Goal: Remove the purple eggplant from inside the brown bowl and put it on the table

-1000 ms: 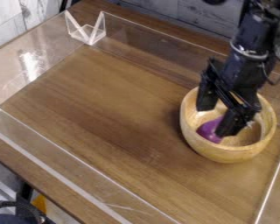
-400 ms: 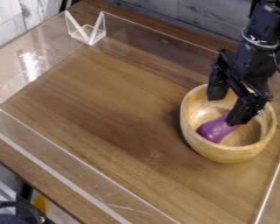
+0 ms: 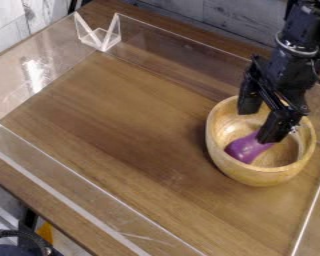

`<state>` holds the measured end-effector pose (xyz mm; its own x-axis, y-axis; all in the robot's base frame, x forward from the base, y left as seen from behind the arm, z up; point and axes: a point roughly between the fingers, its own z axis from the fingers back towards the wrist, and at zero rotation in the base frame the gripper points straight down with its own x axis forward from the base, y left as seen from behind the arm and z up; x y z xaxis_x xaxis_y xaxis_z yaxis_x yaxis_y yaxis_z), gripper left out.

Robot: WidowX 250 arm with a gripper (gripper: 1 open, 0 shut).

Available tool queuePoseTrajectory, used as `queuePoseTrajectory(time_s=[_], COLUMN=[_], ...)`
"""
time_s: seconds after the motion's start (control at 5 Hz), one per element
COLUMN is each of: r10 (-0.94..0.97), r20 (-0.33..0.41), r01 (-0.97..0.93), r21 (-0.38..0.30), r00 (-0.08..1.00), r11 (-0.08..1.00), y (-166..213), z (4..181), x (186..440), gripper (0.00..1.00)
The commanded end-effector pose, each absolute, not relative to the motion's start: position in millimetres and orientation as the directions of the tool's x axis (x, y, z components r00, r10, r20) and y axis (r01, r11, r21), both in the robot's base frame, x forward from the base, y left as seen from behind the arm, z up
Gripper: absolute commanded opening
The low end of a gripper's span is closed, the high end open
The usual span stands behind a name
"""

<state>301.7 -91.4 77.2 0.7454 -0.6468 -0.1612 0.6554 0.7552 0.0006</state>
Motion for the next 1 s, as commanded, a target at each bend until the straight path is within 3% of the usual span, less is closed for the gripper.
queuePoseTrajectory(time_s=[0.0,0.4,0.8], r10=[-0.675,-0.67,-0.63], r20=[-0.105,-0.101,-0.103], r01=[0.68,0.674,0.632], r21=[0.02,0.006,-0.016], r00=[0.73,0.735,0.769], r11=[0.733,0.739,0.775], y=[-86.7,-91.1,-95.1], z=[86.0,78.4,52.3], x=[307.4,307.3,303.6], gripper=[1.0,1.0,1.0])
